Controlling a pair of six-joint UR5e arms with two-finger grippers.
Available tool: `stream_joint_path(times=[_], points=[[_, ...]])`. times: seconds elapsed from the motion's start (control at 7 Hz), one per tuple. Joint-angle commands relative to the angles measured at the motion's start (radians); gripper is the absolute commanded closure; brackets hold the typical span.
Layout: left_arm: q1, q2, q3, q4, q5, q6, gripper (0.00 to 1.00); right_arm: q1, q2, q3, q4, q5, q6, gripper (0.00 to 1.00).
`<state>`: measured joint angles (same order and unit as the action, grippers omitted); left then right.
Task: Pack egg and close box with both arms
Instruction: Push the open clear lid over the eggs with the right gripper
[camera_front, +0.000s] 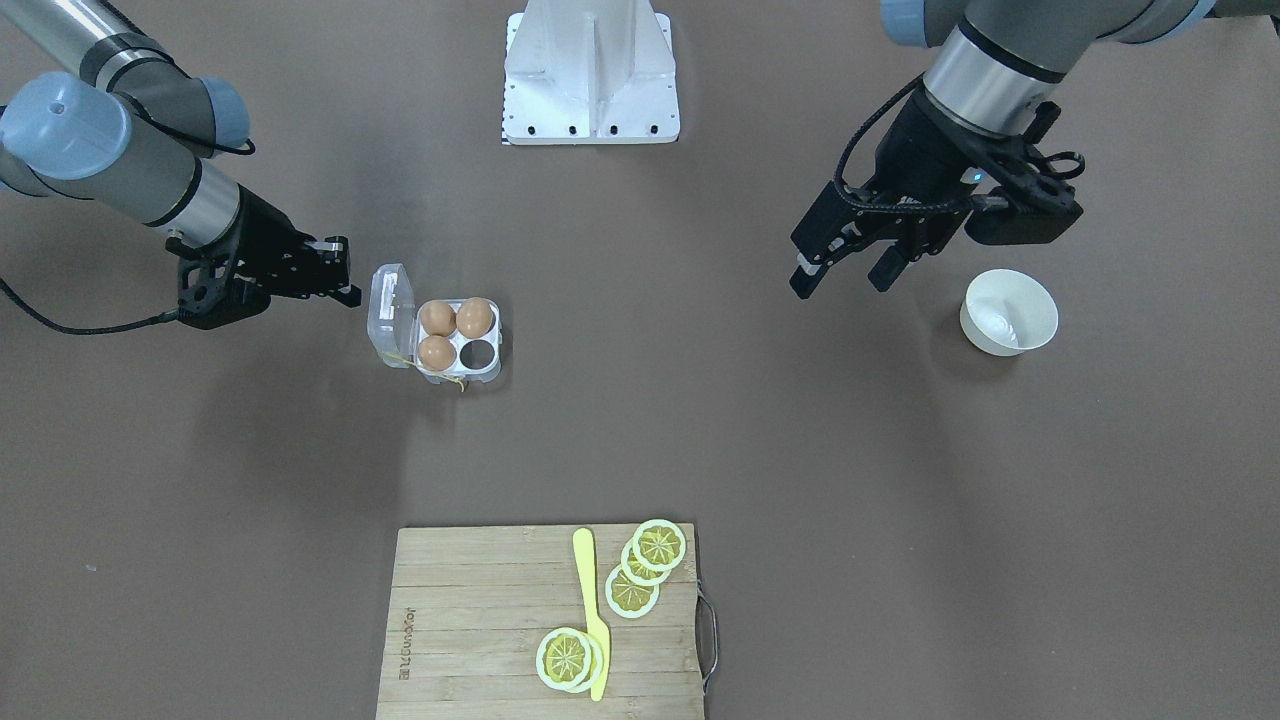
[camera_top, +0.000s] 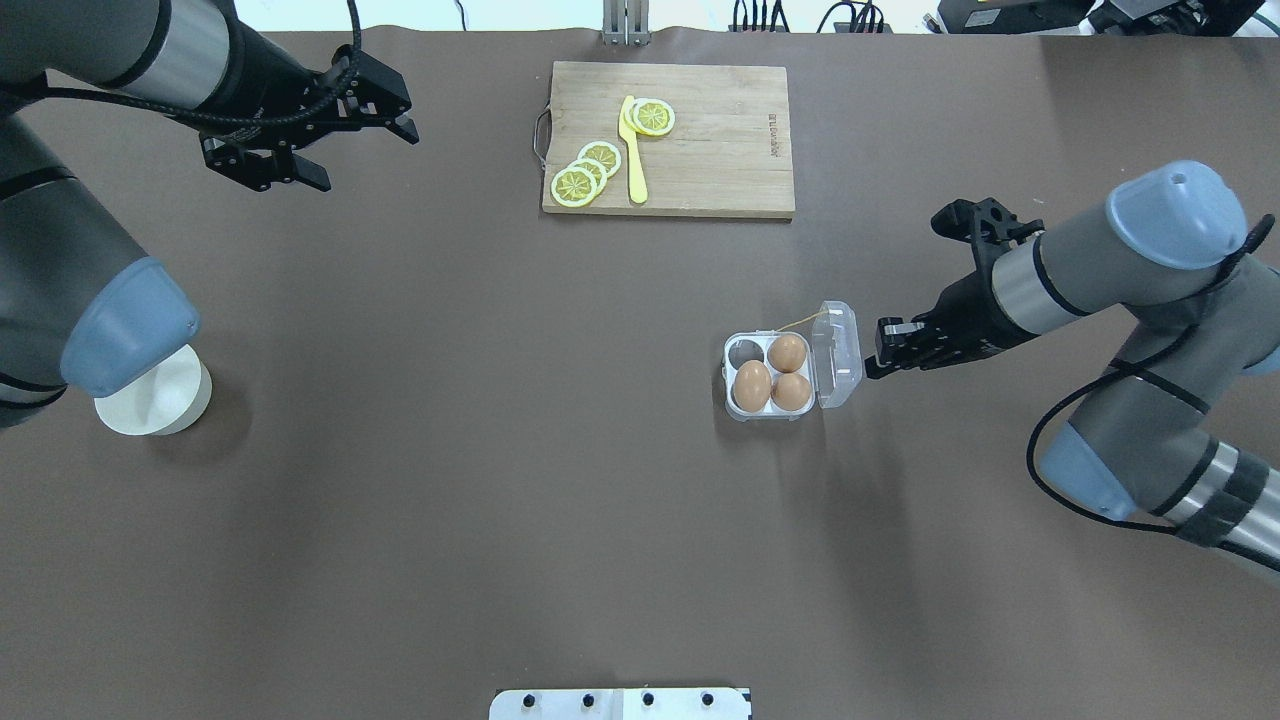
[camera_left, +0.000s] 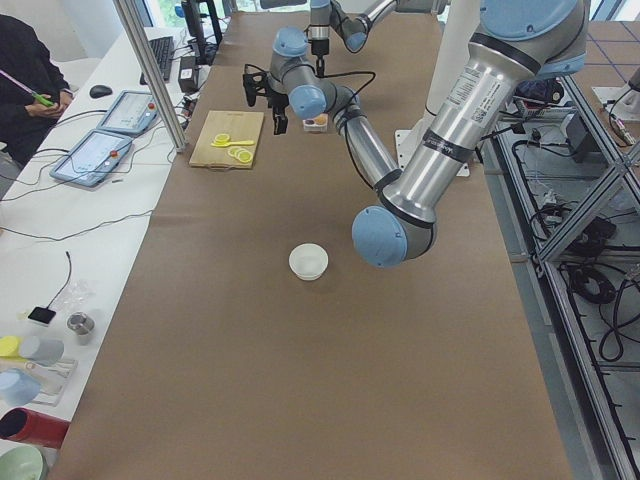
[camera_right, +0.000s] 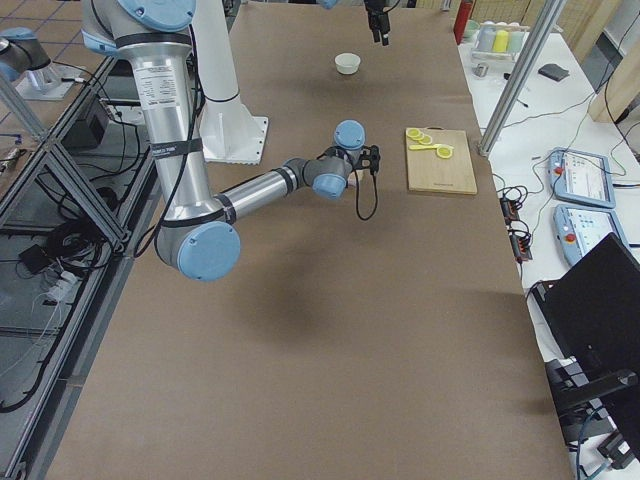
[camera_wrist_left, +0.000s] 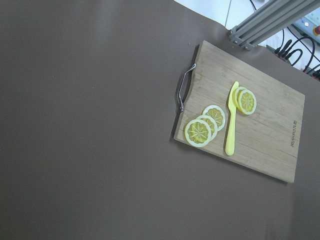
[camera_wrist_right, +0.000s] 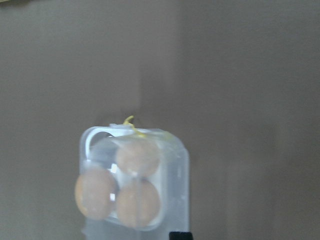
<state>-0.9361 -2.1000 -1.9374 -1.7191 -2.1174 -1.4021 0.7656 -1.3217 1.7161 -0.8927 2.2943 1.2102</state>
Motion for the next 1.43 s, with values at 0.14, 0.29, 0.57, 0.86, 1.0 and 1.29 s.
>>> stream_joint_path(times=[0.14,0.29,0.57,0.86,1.0,1.29], points=[[-0.009,0.020,-0.009,-0.001,0.001,0.000,0.01,-0.042,0.212,-0.081,-0.006,-0.029,0.142,1.00],[-0.009,0.034,-0.012,-0.007,0.011,0.000,0.01,-0.034,0.246,-0.075,-0.008,-0.029,0.190,1.00],[-0.007,0.101,-0.018,-0.008,0.054,0.000,0.01,-0.009,0.269,-0.025,-0.012,-0.038,0.316,0.00],[-0.009,0.155,-0.003,-0.001,0.117,0.002,0.01,0.175,0.153,0.066,-0.159,-0.029,0.242,0.00],[-0.047,0.223,-0.014,-0.001,0.116,0.134,0.01,0.269,0.112,0.094,-0.272,-0.013,0.056,0.00],[-0.119,0.473,-0.105,-0.004,0.099,0.711,0.01,0.372,0.021,0.158,-0.577,0.010,-0.430,0.00]])
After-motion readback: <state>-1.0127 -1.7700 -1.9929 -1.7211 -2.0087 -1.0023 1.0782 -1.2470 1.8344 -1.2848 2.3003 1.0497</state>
